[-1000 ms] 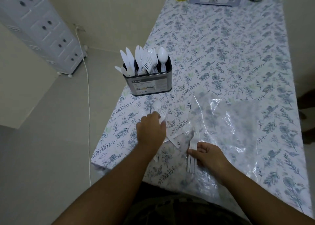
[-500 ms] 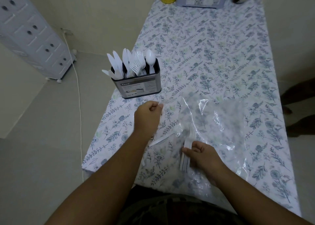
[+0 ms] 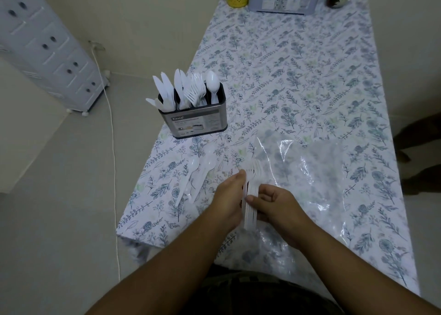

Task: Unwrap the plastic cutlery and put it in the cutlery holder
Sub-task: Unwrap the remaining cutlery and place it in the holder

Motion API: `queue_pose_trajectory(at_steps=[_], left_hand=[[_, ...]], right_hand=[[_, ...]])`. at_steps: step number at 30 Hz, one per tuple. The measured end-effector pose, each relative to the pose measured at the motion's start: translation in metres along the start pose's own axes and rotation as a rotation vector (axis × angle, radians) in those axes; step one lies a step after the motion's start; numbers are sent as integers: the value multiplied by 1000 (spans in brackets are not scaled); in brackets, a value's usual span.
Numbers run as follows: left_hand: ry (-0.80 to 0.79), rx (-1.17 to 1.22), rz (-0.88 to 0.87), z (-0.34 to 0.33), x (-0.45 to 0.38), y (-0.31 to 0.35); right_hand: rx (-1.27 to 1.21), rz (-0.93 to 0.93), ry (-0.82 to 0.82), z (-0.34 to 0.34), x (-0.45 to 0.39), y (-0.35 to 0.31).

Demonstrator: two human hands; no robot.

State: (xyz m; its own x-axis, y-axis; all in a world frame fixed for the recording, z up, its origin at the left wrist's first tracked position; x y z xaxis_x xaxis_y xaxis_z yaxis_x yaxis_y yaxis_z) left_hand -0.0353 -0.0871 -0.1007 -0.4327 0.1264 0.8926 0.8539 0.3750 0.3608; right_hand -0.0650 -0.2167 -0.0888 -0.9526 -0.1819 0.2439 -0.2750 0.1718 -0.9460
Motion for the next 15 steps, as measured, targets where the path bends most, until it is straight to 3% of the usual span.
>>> queue_pose_trajectory(at_steps=[4, 10, 15], left_hand=[[96, -23, -55, -3, 0, -11], [300, -300, -367, -6, 10, -18], [223, -457, -347, 8, 12, -39]], right_hand=[[79, 3, -19, -1, 2, 2], [99, -16, 24, 3, 6, 3], [214, -14, 128, 23, 8, 14]])
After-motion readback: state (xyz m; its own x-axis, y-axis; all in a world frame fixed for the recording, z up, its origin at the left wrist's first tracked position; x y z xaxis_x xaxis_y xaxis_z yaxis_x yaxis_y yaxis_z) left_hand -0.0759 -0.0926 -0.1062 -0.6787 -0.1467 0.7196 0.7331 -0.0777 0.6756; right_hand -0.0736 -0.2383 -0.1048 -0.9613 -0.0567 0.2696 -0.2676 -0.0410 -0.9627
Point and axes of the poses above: each hand's wrist, its own x-axis away from the middle knuckle, its own z-axis out of the back of the hand, y = z × x, the point moved 1 cm from there along -x, towards the middle knuckle, and after that the axes turned 15 degrees about z, right-handed, at the moved point
